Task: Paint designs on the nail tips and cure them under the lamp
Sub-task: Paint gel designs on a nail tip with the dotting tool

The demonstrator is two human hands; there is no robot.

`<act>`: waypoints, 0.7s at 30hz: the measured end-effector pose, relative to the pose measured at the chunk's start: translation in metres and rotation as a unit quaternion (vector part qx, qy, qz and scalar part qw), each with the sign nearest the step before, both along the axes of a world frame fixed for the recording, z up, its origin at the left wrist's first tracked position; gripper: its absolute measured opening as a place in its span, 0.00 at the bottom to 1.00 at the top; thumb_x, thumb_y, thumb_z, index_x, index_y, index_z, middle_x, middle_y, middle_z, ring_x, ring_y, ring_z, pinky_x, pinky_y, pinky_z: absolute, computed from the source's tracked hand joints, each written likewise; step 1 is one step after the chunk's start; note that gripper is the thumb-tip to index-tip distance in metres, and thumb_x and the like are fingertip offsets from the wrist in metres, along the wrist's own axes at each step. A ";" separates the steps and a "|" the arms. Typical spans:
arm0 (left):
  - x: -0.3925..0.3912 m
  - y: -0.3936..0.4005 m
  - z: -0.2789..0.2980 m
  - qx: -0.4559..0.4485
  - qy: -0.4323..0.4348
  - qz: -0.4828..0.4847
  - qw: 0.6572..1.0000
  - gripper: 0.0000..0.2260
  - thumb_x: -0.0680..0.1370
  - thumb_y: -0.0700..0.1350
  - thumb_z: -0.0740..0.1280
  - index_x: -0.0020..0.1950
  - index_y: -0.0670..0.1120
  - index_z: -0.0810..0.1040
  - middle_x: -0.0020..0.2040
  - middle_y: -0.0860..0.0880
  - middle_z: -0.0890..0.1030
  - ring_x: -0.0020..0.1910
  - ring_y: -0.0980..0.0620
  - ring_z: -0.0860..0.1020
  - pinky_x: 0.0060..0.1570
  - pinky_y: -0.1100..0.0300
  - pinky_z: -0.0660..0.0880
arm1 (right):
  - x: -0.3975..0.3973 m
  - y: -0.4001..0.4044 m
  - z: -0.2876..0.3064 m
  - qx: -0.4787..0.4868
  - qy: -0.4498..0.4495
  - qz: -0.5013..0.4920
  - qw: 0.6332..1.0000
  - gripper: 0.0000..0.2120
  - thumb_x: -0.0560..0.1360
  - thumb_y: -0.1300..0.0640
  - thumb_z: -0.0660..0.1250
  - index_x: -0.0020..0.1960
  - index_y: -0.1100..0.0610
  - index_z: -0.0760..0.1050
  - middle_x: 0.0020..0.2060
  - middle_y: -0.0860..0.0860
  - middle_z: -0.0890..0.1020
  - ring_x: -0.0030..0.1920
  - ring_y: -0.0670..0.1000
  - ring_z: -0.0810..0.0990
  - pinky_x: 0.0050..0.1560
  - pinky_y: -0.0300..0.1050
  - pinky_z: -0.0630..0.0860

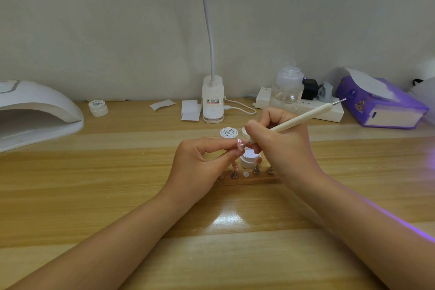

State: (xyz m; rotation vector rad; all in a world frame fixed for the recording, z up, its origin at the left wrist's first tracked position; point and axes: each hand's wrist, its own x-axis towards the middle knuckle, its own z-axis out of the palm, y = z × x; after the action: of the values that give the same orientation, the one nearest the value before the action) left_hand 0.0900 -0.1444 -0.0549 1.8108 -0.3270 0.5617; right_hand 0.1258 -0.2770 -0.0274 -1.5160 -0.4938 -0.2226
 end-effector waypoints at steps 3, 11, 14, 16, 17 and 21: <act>0.000 0.000 -0.001 -0.003 0.000 -0.003 1.000 0.08 0.68 0.43 0.71 0.46 0.49 0.83 0.43 0.61 0.83 0.46 0.62 0.81 0.47 0.68 0.76 | 0.000 0.000 0.000 -0.005 -0.002 0.001 1.000 0.15 0.66 0.67 0.65 0.24 0.57 0.66 0.18 0.49 0.71 0.22 0.44 0.71 0.25 0.34 0.70; 0.001 0.000 -0.001 -0.001 -0.010 -0.003 1.000 0.09 0.68 0.43 0.71 0.47 0.47 0.83 0.42 0.59 0.83 0.45 0.61 0.81 0.46 0.67 0.76 | -0.001 0.000 0.000 0.001 -0.002 -0.002 1.000 0.14 0.66 0.67 0.65 0.25 0.58 0.66 0.18 0.49 0.72 0.22 0.43 0.72 0.25 0.34 0.70; 0.000 0.000 -0.001 -0.005 -0.008 -0.007 1.000 0.08 0.68 0.43 0.71 0.47 0.49 0.83 0.42 0.59 0.83 0.44 0.60 0.81 0.46 0.61 0.78 | -0.001 0.000 0.000 -0.005 -0.001 -0.006 1.000 0.14 0.66 0.67 0.65 0.24 0.58 0.66 0.18 0.49 0.71 0.22 0.44 0.71 0.25 0.34 0.70; 0.000 0.000 0.000 0.003 -0.018 -0.008 1.000 0.08 0.68 0.42 0.71 0.46 0.50 0.83 0.40 0.61 0.83 0.42 0.61 0.81 0.44 0.68 0.76 | -0.001 0.000 0.000 -0.006 0.000 -0.007 1.000 0.15 0.66 0.67 0.65 0.24 0.57 0.66 0.18 0.49 0.71 0.22 0.44 0.71 0.25 0.35 0.70; 0.000 0.000 0.000 0.008 -0.019 -0.005 1.000 0.08 0.68 0.41 0.71 0.46 0.50 0.83 0.39 0.62 0.83 0.41 0.61 0.81 0.44 0.71 0.74 | -0.001 0.000 0.000 -0.006 0.001 -0.006 1.000 0.15 0.66 0.67 0.65 0.24 0.57 0.66 0.18 0.48 0.71 0.22 0.44 0.71 0.25 0.35 0.70; 0.001 0.000 -0.001 0.004 -0.018 -0.001 1.000 0.09 0.68 0.41 0.72 0.47 0.48 0.82 0.40 0.60 0.83 0.43 0.61 0.81 0.46 0.68 0.76 | -0.001 0.000 0.000 -0.003 0.000 -0.004 1.000 0.16 0.67 0.68 0.65 0.24 0.57 0.66 0.18 0.48 0.72 0.22 0.43 0.71 0.25 0.34 0.70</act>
State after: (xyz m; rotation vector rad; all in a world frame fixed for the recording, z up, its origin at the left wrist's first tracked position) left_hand 0.0908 -0.1445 -0.0554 1.8102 -0.3547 0.5927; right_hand 0.1248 -0.2766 -0.0270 -1.5235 -0.4892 -0.2267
